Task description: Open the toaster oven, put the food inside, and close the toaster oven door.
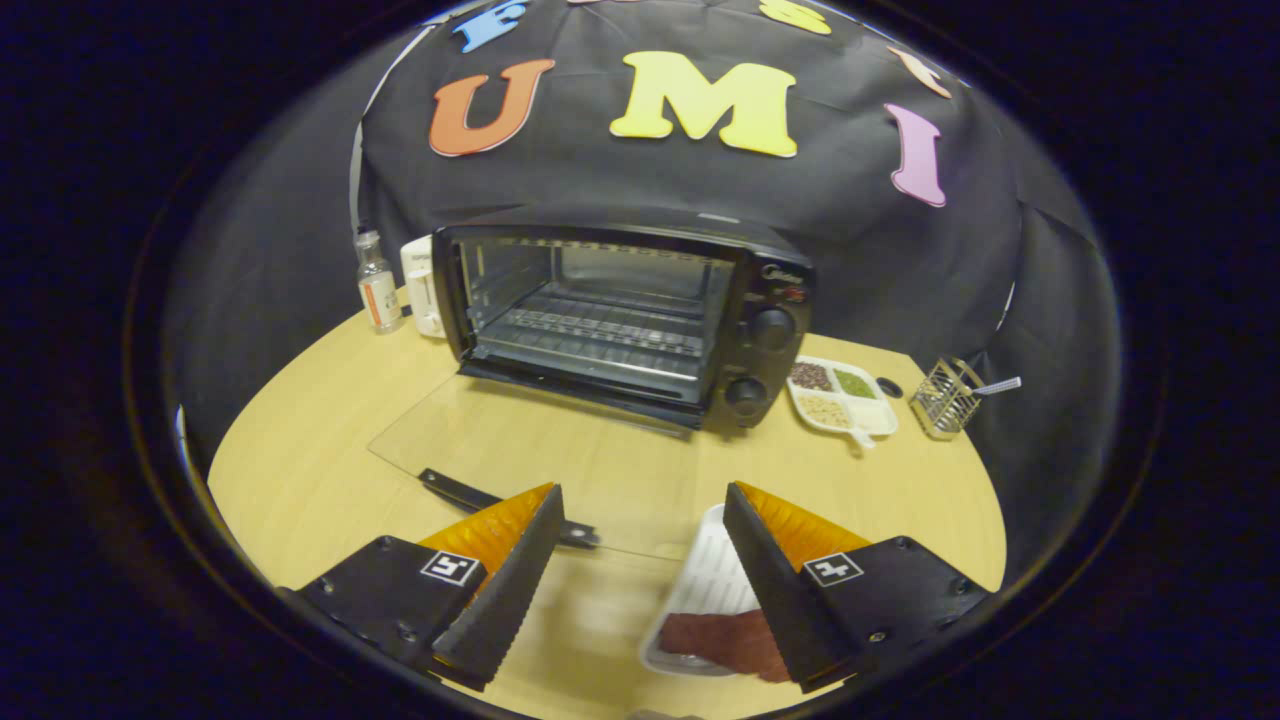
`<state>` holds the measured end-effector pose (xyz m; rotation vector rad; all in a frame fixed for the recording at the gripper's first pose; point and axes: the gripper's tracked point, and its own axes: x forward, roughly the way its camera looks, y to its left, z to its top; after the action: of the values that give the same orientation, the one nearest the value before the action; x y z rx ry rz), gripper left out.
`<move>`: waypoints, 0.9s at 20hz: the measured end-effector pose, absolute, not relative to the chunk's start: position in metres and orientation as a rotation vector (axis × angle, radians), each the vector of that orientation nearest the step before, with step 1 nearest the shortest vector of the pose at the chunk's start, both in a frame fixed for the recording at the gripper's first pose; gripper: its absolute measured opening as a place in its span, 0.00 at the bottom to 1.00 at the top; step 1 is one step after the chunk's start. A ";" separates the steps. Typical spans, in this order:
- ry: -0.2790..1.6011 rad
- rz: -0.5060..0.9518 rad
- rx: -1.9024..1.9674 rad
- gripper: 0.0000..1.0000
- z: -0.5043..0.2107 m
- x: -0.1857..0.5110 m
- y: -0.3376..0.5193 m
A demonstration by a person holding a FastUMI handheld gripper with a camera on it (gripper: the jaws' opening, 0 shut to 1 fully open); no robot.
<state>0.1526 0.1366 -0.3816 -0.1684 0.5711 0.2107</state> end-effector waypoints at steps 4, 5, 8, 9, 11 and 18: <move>0.612 0.209 -0.144 1.00 -0.381 0.155 0.069; 0.640 0.225 -0.131 1.00 -0.388 0.151 0.058; 0.719 0.295 -0.046 1.00 -0.406 0.136 0.042; 0.758 0.321 -0.010 1.00 -0.416 0.131 0.041; 0.831 0.403 0.086 0.96 -0.428 0.116 0.050; 1.040 0.498 0.457 0.43 -0.443 0.091 0.071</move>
<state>0.0907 0.0711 -0.4435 0.4571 1.0396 0.4979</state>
